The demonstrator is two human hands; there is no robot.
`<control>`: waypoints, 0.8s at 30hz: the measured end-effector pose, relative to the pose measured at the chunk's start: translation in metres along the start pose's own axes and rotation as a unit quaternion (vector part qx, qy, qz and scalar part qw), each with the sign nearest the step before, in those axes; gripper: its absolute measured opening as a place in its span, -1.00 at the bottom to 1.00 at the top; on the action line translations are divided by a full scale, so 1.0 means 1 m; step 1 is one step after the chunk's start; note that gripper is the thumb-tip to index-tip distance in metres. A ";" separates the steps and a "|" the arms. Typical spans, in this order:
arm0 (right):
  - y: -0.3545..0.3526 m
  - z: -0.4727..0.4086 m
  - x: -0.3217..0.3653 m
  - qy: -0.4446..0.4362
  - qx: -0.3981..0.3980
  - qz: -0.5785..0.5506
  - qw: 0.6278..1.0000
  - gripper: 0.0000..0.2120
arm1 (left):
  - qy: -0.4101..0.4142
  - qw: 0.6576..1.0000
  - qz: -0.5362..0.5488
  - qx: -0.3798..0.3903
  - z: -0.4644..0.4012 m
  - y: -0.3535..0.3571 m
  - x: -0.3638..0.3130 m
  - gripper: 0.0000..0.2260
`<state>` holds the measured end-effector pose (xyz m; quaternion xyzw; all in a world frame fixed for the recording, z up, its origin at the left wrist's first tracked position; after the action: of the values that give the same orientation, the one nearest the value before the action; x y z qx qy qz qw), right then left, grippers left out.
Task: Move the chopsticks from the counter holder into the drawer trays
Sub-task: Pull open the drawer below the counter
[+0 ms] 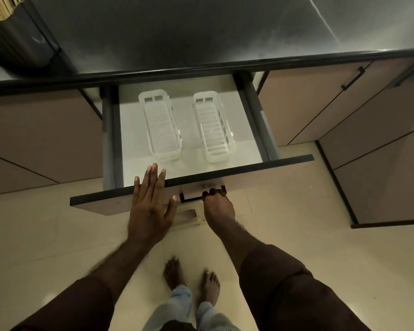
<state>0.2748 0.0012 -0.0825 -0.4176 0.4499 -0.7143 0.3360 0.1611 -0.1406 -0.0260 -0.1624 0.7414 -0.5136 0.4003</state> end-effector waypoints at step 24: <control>-0.071 0.037 0.017 -0.142 -0.135 -0.064 0.979 -0.73 | -0.092 0.995 -0.010 0.045 0.018 -0.023 -0.026 -0.38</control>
<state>0.2932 -0.0010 -0.0031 -0.5838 0.4622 -0.6007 0.2910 0.1877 -0.1447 0.0029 -0.1986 0.6760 -0.5333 0.4682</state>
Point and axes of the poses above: each hand's wrist, its own z-axis away from the middle knuckle, its own y-axis out of the palm, x = y × z, the point moved 1 cm from there along -z, towards the middle knuckle, and after that the axes turned 14 degrees about -y, right-handed, at the moved point
